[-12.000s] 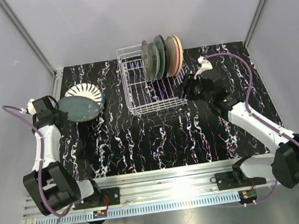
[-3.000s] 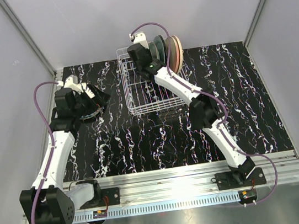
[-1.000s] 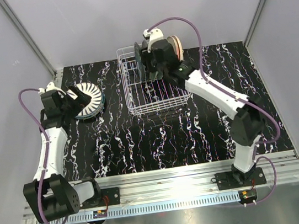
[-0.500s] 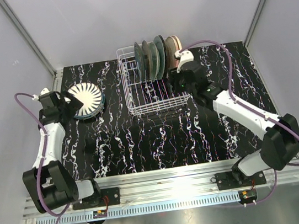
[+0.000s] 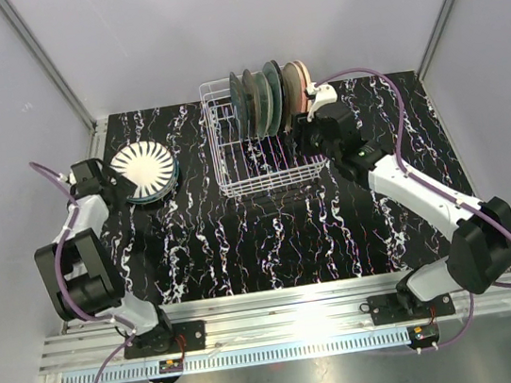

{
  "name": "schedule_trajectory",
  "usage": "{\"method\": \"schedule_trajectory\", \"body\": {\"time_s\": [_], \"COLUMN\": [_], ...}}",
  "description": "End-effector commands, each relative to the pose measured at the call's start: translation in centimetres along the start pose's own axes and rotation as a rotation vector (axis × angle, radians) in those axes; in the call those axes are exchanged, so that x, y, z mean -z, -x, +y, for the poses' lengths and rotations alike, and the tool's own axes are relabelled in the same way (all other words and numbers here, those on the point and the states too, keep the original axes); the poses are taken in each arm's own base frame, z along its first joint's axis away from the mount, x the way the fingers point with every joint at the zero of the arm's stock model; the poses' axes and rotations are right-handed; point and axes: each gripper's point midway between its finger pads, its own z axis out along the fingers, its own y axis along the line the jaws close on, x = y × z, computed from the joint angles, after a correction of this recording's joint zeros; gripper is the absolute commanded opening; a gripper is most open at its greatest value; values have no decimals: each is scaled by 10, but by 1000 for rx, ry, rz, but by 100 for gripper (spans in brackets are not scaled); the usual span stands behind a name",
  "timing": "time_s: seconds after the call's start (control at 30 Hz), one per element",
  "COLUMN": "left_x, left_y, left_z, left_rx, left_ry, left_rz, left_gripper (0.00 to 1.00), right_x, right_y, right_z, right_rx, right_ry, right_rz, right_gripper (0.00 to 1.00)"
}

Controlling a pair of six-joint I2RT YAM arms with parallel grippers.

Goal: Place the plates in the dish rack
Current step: Grab a plate with the left arm

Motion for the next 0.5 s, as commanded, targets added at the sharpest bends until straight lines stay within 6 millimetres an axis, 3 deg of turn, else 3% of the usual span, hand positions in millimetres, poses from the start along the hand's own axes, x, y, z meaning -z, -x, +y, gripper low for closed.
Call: {"method": "schedule_trajectory", "body": {"time_s": [0.0,0.13,0.47], "left_x": [-10,-20,-30], "left_y": [29,29,22], "left_z": [-6,9,12], "left_rx": [72,122,111], "left_ry": [-55,-48,-42], "left_rz": [-44,-15,15], "left_gripper": [88,82,81], "right_x": [8,4,1], "right_y": [25,23,20], "right_z": [9,9,11], "right_rx": [-23,-25,-29], "right_ry": [44,45,59], "right_rz": [-77,-71,-62], "right_gripper": [58,58,58]}}
